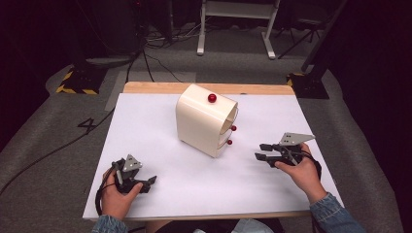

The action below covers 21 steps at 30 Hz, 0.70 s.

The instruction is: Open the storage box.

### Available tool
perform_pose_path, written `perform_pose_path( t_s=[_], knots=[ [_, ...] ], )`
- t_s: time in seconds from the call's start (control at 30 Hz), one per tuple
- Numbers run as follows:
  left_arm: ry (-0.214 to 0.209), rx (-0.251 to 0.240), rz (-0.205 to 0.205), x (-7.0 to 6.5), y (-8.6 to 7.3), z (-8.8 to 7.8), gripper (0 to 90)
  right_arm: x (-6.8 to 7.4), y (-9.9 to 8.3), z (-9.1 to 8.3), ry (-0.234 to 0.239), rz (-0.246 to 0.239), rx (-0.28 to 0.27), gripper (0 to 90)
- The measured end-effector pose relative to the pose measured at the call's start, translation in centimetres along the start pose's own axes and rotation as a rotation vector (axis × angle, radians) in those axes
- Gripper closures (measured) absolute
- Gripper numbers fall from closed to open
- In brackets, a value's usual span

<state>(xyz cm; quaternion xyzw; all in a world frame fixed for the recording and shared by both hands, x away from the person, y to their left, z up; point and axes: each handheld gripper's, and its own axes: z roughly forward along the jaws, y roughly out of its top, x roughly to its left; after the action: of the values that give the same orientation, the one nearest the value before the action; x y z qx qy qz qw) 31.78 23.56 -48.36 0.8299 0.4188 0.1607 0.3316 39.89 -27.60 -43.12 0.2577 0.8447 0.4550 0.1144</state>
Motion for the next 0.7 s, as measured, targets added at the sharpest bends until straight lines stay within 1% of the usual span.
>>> perform_pose_path(
  t_s=[0.07,0.1,0.2,0.27,0.3,0.37,0.4,0.43,0.47,0.57,0.6,0.63,0.7],
  knots=[
    [0.0,0.001,0.001,0.0,0.0,0.0,17.1,0.1,0.3,0.2,0.005,-0.004,-0.008,54.8],
    [0.0,0.001,0.0,0.0,0.0,0.0,17.1,0.3,0.9,0.8,0.018,-0.013,-0.025,55.7],
    [0.001,0.003,0.005,0.0,0.0,0.0,17.1,0.4,1.6,1.8,0.039,-0.025,-0.048,56.5],
    [0.003,0.0,0.007,0.0,0.0,0.0,17.2,0.5,1.8,2.5,0.049,-0.03,-0.054,57.9],
    [0.003,0.0,0.007,0.0,0.0,0.0,17.1,0.5,1.8,2.5,0.049,-0.03,-0.054,57.9],
    [0.005,0.001,0.006,0.0,0.0,-0.1,17.2,0.5,2.1,3.3,0.068,-0.034,-0.069,59.2],
    [0.005,0.001,0.004,-0.1,0.0,-0.1,17.2,0.5,2.2,4.0,0.079,-0.03,-0.077,60.3],
    [0.004,0.0,0.005,0.0,0.0,0.0,17.2,0.5,2.3,4.3,0.081,-0.027,-0.08,60.9],
    [0.004,0.0,0.005,0.0,0.0,0.0,17.2,0.5,2.3,4.3,0.081,-0.027,-0.08,60.9],
    [0.003,-0.001,0.005,0.0,0.0,0.0,17.2,0.6,2.6,5.4,0.086,-0.03,-0.083,62.1],
    [0.002,0.0,0.004,0.0,0.0,0.0,17.2,0.6,2.7,6.0,0.082,-0.031,-0.083,62.6],
    [0.002,0.0,0.004,0.0,0.0,0.0,17.2,0.6,2.7,6.0,0.082,-0.031,-0.083,62.6],
    [0.002,0.001,0.006,0.0,0.0,0.0,17.2,0.6,2.7,6.9,0.085,-0.024,-0.082,63.6]
  ],
)
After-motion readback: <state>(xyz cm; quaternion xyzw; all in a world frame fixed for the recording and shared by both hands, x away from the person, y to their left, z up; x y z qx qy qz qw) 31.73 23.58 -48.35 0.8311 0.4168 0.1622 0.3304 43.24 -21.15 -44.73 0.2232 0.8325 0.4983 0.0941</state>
